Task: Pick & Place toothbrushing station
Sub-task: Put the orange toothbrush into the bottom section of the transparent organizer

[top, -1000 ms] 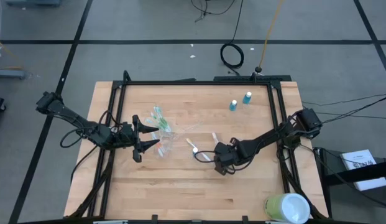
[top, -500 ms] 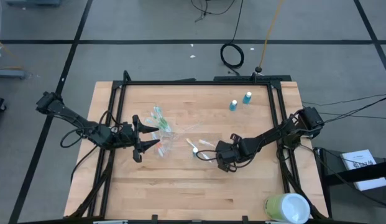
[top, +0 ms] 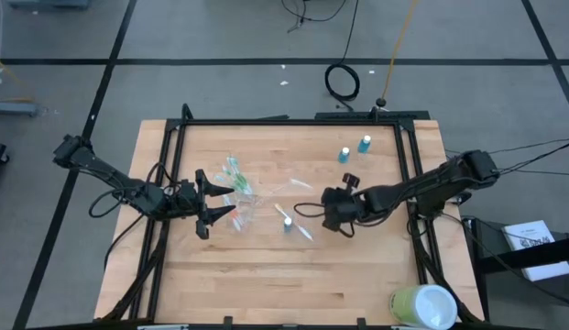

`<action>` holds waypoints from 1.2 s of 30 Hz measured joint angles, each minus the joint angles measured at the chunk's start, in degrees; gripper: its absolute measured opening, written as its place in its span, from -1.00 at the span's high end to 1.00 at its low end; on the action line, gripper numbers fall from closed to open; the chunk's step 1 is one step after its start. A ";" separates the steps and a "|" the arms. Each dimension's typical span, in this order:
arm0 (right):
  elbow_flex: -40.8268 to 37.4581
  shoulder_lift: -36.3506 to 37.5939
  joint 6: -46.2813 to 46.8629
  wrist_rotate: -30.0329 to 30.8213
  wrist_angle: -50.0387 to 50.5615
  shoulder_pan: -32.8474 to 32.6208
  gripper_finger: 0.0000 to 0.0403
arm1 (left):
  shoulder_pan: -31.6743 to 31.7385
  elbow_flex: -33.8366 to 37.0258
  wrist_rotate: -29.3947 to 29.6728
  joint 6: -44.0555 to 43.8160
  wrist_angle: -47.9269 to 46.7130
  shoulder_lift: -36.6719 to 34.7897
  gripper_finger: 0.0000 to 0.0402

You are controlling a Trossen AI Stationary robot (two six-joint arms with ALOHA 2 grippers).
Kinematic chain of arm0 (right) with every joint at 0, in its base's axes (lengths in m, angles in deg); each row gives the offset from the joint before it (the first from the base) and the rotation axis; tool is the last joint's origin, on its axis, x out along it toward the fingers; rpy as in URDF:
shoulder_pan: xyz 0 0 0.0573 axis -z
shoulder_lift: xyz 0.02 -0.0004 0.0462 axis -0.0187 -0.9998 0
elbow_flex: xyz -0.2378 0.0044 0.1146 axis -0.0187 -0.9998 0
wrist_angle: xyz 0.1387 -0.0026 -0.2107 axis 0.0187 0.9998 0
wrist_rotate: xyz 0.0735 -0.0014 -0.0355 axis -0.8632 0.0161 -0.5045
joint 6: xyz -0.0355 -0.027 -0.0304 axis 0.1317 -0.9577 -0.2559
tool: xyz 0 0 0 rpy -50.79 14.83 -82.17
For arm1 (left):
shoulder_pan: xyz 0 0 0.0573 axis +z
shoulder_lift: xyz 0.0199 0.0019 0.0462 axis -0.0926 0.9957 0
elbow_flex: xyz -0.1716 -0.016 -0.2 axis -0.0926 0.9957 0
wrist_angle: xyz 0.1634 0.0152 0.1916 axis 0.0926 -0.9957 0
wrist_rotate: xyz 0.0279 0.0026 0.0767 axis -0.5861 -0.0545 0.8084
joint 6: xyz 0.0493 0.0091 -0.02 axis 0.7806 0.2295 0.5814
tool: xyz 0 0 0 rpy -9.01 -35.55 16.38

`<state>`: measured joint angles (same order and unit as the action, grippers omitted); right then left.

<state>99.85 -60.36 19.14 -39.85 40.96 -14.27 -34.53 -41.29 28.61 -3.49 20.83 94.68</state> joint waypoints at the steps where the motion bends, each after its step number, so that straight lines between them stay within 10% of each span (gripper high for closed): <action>1: 0.00 0.79 -1.73 0.30 -0.96 0.46 0.89 | 0.00 0.00 -0.01 -0.17 -0.03 0.00 -0.14; 13: -4.73 5.78 -19.05 -0.30 -26.72 4.20 0.88 | 1.55 0.00 0.25 -0.61 -0.39 3.00 -0.14; 23: -11.74 5.75 -29.08 -15.91 -52.56 4.23 0.88 | 6.54 0.00 -4.35 6.85 12.51 12.70 -0.14; 36: -13.57 5.78 -30.84 -26.18 -59.36 4.07 0.88 | 9.07 0.00 -12.51 15.74 26.25 22.23 -0.14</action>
<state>86.28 -54.58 -11.69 -66.03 -18.40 -10.20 -25.46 -41.29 16.10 12.25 47.08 116.91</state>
